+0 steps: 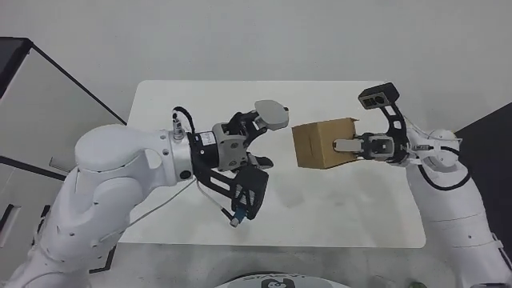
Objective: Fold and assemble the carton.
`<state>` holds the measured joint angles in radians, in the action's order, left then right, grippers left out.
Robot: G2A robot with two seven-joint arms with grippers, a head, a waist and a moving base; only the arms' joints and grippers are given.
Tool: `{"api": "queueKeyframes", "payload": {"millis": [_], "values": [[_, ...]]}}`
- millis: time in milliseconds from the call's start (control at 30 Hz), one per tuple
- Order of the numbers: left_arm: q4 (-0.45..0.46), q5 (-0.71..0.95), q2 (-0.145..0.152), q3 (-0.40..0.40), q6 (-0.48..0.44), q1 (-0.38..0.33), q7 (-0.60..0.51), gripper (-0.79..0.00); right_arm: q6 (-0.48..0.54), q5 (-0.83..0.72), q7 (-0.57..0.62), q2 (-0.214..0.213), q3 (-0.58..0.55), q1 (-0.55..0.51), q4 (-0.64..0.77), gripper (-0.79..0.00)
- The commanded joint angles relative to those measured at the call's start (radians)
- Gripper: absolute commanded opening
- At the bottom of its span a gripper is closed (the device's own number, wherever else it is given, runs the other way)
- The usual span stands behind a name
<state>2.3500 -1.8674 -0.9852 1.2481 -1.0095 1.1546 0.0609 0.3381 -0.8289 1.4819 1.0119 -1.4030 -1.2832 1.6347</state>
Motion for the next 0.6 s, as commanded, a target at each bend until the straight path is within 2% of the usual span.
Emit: {"api": "queueKeyframes", "payload": {"millis": [0,233,300,367,433,567], "values": [[0.0,0.019,0.007,0.022,-0.003,0.025,-0.04,0.0,0.007,0.09,-0.007,-0.004,-0.013,0.036,0.01,-0.785],[0.0,0.019,0.007,0.022,-0.003,0.025,-0.04,0.0,0.011,0.107,-0.011,-0.005,-0.016,0.042,0.011,-0.785],[-0.04,0.076,0.005,0.038,0.047,0.053,-0.036,0.0,0.013,0.115,-0.015,-0.005,-0.016,0.042,0.015,-0.785],[-0.083,0.165,0.006,0.078,0.034,0.078,-0.041,0.0,0.037,0.163,-0.037,-0.007,-0.022,0.035,0.034,-0.785],[-0.127,0.263,0.011,0.121,-0.003,0.104,-0.063,0.0,0.054,0.301,-0.054,-0.016,-0.048,0.047,0.072,-0.785],[-0.162,0.438,0.027,0.185,-0.003,0.153,-0.13,0.0,0.079,0.528,-0.079,-0.037,-0.068,0.055,0.148,-0.785]]}}
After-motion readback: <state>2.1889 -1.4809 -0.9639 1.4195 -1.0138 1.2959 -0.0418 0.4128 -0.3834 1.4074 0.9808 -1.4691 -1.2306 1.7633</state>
